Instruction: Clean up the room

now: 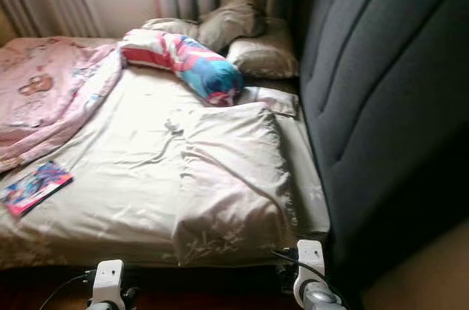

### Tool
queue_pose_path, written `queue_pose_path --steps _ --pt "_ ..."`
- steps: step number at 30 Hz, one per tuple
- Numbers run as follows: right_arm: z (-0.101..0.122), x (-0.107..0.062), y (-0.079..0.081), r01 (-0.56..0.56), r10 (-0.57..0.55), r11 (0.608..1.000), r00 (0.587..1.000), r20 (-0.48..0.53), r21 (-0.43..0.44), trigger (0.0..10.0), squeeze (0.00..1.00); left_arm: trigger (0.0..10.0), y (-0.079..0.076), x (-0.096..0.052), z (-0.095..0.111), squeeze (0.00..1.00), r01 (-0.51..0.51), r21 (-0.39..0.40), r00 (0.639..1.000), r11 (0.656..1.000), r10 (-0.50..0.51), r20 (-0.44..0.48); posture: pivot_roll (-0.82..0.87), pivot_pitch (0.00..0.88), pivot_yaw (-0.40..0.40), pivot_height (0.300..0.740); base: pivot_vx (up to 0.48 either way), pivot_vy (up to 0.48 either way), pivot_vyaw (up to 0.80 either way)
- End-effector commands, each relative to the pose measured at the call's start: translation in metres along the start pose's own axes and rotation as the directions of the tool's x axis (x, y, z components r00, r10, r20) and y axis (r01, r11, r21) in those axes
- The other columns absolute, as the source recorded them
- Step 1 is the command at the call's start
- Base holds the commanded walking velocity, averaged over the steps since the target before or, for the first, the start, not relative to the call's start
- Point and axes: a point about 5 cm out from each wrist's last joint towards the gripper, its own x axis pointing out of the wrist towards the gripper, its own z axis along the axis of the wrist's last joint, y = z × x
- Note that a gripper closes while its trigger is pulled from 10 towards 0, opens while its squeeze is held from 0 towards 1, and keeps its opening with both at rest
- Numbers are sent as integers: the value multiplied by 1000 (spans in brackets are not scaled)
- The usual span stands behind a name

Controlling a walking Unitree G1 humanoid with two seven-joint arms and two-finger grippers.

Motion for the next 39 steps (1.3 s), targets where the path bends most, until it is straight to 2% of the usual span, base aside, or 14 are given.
queue_pose_path --steps 1,14,39 --pt "2 0 0 2 -2 1000 1000 9 3 10000 0 10000 1 -1 -4 0 0 4 1000 1000 0 -21 -32 0 -19 740 0 0 0" --pt "3 0 -1 10 -10 1000 1000 17 5 10000 0 10000 0 0 -4 0 2 5 1000 1000 -2 -19 -32 0 -18 740 0 0 0" --pt "5 0 -2 39 -39 999 998 46 -11 10000 0 10000 0 -1 -2 0 11 6 1000 1000 -11 -1 -31 0 -15 740 299 0 0"
